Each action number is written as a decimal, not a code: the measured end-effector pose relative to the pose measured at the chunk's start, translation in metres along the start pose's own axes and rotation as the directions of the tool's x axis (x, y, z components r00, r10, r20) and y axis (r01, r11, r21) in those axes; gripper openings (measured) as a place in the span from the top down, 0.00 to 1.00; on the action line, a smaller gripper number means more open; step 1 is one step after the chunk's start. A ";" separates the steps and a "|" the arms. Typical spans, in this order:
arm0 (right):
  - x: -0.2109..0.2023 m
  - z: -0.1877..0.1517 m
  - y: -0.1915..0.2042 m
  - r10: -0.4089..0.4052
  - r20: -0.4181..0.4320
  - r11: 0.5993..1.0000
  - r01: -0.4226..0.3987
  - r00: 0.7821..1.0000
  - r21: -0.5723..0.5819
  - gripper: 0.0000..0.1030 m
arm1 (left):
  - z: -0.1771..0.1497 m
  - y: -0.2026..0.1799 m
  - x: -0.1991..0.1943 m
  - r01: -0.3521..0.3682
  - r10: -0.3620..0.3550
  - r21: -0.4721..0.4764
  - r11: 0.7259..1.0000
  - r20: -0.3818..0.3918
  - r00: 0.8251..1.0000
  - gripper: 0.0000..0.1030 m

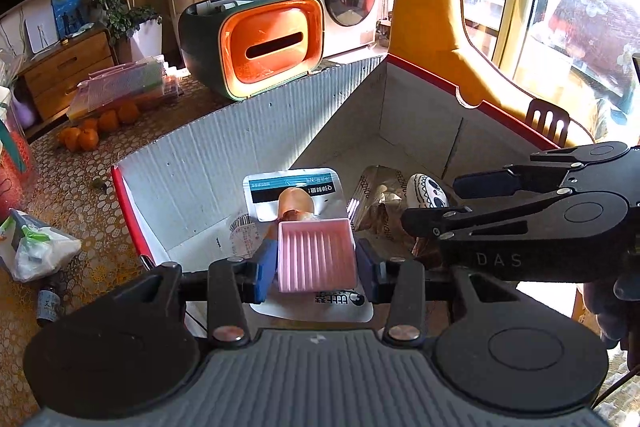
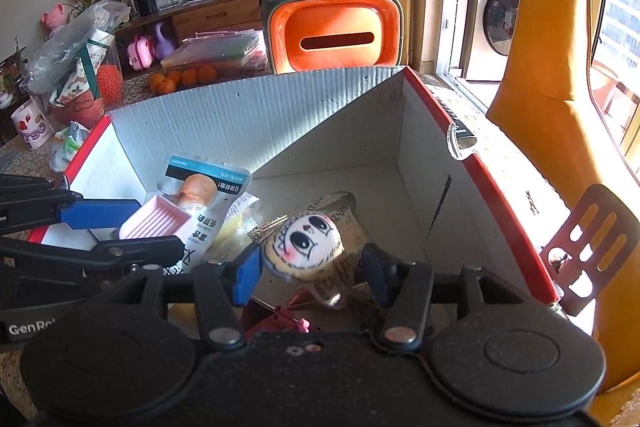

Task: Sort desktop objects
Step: 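Lower into the box and open the left tool releasing the tray while the right tool releases the plush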

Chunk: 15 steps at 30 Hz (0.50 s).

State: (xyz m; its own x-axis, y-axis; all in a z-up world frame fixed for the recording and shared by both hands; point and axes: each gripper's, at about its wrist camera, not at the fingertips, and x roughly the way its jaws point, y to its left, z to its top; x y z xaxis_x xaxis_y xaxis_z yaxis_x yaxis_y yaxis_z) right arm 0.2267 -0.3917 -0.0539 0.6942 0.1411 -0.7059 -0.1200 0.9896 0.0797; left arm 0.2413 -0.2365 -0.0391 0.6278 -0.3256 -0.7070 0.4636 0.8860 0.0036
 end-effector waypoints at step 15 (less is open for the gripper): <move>-0.032 0.000 0.006 0.005 0.040 1.000 -0.006 0.999 0.021 0.43 | -0.010 0.000 -0.042 0.013 -0.012 -0.012 1.000 0.059 0.998 0.43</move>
State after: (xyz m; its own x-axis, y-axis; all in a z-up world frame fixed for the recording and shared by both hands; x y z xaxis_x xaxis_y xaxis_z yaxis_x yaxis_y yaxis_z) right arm 0.2044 -0.3907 -0.0307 0.7213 0.1473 -0.6768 -0.1093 0.9891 0.0988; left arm 0.2083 -0.2197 -0.0166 0.6580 -0.3553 -0.6640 0.4642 0.8856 -0.0139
